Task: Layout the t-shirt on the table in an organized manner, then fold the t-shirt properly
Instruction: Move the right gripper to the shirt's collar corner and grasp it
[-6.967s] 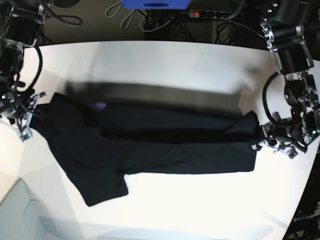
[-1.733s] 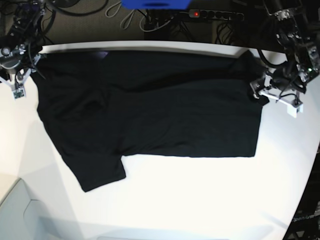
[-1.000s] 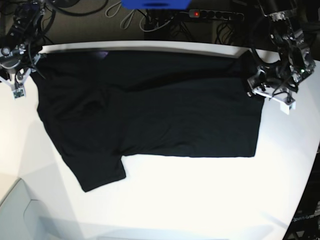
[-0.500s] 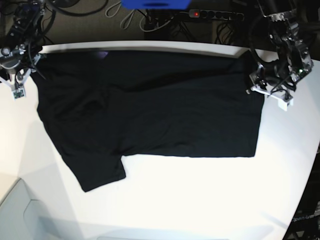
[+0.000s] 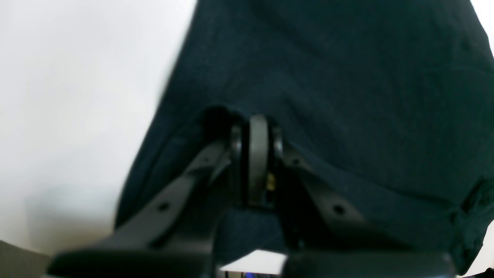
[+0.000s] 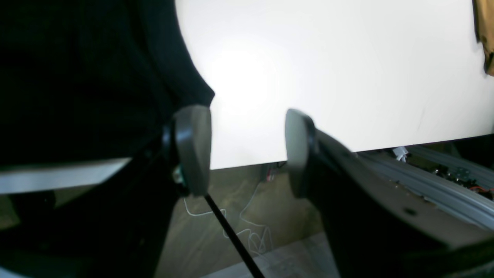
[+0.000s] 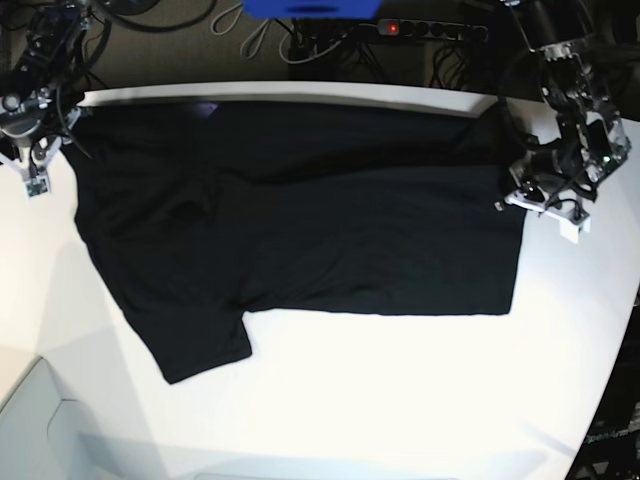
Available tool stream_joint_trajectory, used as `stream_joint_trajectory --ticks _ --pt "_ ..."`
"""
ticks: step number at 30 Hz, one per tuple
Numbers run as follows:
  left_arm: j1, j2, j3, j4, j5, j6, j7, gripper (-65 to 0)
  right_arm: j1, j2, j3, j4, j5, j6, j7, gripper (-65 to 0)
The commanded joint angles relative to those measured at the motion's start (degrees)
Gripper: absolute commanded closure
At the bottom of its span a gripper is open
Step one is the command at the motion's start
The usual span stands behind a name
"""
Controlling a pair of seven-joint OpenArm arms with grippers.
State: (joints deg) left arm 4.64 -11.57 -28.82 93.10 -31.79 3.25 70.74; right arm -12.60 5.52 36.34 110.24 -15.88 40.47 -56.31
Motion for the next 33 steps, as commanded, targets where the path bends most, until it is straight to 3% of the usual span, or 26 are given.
stream_joint_trajectory --ticks 1,13,24,33 --pt "-0.6 -0.9 -0.3 1.9 -0.8 0.4 -0.4 -0.1 0.2 0.6 0.4 0.9 -0.3 -0.5 0.4 -30.8" --pt "-1.4 -0.8 -0.1 11.5 -0.9 0.5 0.9 -0.1 0.2 0.6 0.3 0.9 -0.3 -0.5 0.4 -30.7" --pt "-7.2 -0.8 0.0 7.2 -0.5 0.4 0.9 -0.1 0.1 0.5 0.2 1.3 -0.2 -0.5 0.3 -30.6" --pt "-7.0 -0.7 0.1 7.0 -0.8 0.4 0.9 -0.1 1.8 -5.9 -0.2 6.3 -0.1 -0.5 0.4 -29.1"
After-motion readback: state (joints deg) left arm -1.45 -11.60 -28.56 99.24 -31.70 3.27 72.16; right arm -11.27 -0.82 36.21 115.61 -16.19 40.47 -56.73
